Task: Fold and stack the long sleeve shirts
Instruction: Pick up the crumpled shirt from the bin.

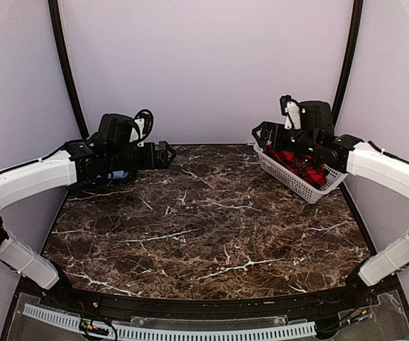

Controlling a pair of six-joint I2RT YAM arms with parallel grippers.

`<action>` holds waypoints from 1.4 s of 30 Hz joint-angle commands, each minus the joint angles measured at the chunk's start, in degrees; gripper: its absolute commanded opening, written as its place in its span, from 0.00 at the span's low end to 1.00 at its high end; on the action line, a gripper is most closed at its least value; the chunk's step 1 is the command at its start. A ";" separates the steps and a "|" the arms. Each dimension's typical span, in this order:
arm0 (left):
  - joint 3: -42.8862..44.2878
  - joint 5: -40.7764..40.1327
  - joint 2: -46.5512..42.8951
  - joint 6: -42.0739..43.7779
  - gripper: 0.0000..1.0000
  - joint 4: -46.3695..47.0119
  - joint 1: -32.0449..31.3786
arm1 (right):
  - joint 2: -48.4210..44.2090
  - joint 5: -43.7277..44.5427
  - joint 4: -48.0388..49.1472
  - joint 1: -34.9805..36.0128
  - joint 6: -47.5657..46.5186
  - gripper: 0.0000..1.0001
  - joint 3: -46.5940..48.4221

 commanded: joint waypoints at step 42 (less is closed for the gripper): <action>0.71 2.27 -3.20 2.06 0.99 -0.62 0.25 | 58.40 7.61 -21.82 -21.35 7.21 0.92 43.73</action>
